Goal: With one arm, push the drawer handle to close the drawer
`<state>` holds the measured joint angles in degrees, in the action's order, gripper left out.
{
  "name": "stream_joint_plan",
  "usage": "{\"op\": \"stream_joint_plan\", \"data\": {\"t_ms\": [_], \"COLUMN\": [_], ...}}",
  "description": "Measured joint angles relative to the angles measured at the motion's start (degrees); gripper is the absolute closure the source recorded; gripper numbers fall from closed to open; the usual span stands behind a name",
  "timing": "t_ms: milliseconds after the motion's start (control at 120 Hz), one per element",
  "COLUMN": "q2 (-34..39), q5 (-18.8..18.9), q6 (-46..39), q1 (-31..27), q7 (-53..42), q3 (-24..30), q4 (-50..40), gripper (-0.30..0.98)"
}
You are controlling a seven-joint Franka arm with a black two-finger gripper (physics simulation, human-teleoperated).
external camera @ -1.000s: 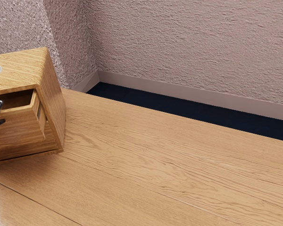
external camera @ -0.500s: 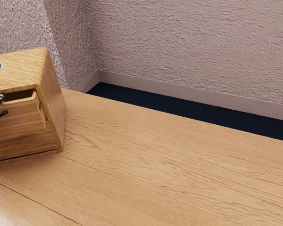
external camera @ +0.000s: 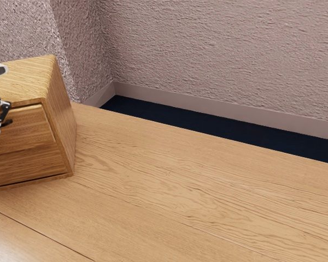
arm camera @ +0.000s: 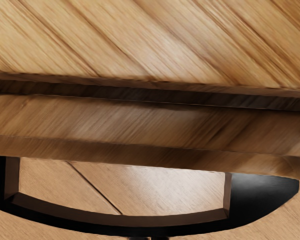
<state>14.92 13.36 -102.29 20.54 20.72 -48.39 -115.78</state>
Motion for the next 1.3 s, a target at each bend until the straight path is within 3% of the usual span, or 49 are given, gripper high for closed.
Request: {"op": "stream_joint_plan", "data": {"t_ms": [650,733,867,950,1108,1200,1300], "q2": [-2.7,-1.5,0.3,-2.6,-10.8,-11.7,-11.6], "q5": [-2.8,-4.0,-9.2,-11.1,-12.9,-13.2,-13.2], "q6": [-2.9,-0.3,5.8,8.9,13.1,13.8,14.3], "q1": [0.2,0.2,0.5,0.4,0.7,-2.0,-2.6], "q7": [-8.3,-8.3,-7.7,-7.5,-8.0,-9.4,-10.8], "q3": [-0.6,4.7,18.6,26.4,33.5,37.4,38.3], "q4": [1.3,0.9,0.7,5.7,19.4,22.8,24.5], "gripper": [0.79,0.79,0.79,0.77,0.45,0.29,0.18]}}
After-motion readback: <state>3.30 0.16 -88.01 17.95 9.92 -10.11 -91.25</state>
